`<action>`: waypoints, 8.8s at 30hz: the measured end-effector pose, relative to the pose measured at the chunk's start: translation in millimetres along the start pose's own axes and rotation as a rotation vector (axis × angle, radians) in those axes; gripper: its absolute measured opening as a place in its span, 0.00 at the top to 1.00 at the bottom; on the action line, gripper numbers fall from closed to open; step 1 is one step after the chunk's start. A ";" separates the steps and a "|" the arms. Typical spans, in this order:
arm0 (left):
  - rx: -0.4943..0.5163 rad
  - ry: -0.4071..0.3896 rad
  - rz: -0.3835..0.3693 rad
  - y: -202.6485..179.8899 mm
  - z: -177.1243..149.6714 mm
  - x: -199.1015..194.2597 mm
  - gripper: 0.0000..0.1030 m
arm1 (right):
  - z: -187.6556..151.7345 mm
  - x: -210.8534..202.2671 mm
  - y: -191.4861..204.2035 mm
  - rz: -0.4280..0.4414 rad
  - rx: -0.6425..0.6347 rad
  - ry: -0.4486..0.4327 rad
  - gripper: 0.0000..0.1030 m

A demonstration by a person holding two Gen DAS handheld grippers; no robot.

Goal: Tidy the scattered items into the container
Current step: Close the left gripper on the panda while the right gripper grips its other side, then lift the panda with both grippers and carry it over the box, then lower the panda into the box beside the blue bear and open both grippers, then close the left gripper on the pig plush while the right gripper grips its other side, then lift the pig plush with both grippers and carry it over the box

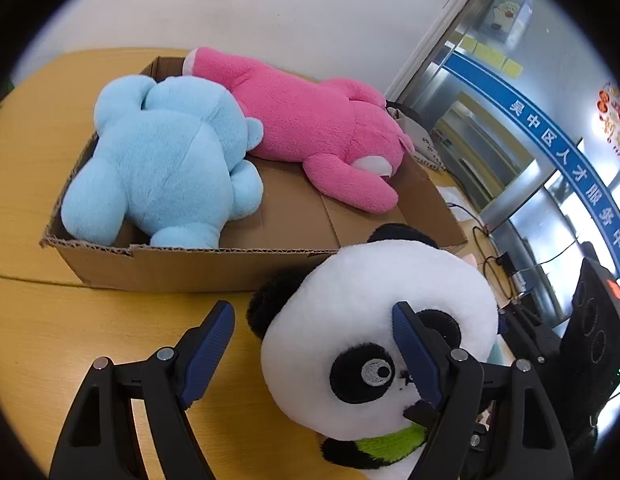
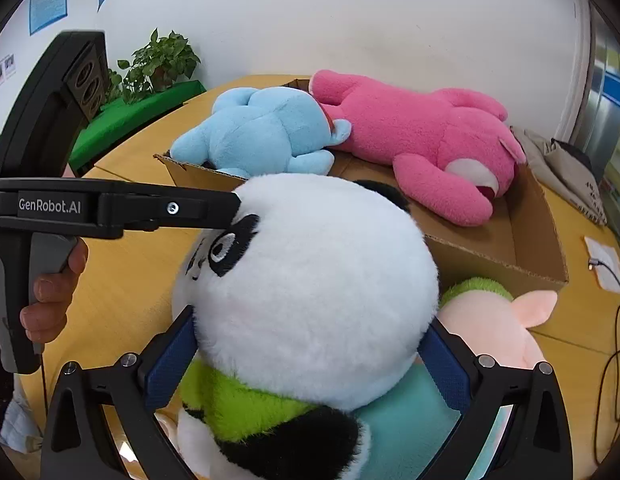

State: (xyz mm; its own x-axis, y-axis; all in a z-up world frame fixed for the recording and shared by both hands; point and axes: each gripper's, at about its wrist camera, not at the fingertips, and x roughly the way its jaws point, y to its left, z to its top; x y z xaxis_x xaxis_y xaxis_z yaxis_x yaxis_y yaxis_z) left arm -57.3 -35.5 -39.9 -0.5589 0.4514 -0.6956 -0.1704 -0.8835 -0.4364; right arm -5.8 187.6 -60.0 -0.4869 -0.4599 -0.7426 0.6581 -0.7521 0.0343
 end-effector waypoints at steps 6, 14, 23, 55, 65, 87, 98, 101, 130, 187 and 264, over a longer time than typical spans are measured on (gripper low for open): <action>-0.008 0.011 -0.048 4.0 -1.7 0.5 0.22 | -10.2 1.6 -21.0 0.078 0.074 0.014 0.00; -0.067 0.037 -0.105 7.3 -1.7 9.8 0.22 | -10.0 10.8 -10.1 0.090 0.037 0.032 0.01; -0.052 0.059 -0.221 6.0 -4.9 13.5 0.21 | -15.1 4.7 -8.4 0.099 0.011 0.012 0.07; -0.079 0.084 -0.306 7.1 -14.7 -4.7 0.29 | -6.2 -11.3 1.5 0.119 0.023 -0.033 0.18; -0.015 0.026 -0.278 -12.2 -2.5 -29.4 0.29 | 4.5 -35.4 4.4 0.118 0.015 -0.103 0.18; 0.103 -0.077 -0.253 -46.4 43.3 -67.3 0.29 | 46.5 -78.8 4.7 0.091 -0.025 -0.235 0.18; 0.200 -0.143 -0.220 -75.8 104.9 -78.3 0.29 | 101.7 -92.3 -23.4 0.073 -0.010 -0.326 0.18; 0.222 -0.163 -0.213 -82.9 120.9 -81.0 0.29 | 117.9 -95.5 -31.2 0.064 -0.010 -0.347 0.18; 0.114 0.007 -0.084 -7.3 157.9 53.3 0.40 | 137.4 61.7 -91.6 0.109 0.141 -0.149 0.18; 0.101 -0.163 0.057 -77.4 10.1 -58.0 0.20 | -34.3 -70.9 -83.4 -0.143 0.281 -0.020 0.00; 0.216 0.077 -0.120 -118.9 167.0 151.3 0.37 | 82.1 36.1 -203.0 0.005 0.108 -0.237 0.17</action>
State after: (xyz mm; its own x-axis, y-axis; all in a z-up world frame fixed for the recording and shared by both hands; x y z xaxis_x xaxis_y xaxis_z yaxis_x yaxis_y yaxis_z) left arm -257.2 116.9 2.1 -0.4626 0.5552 -0.6912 -0.4054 -0.8258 -0.3920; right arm -204.1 285.0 -38.8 -0.6133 -0.5517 -0.5653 0.6019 -0.7898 0.1178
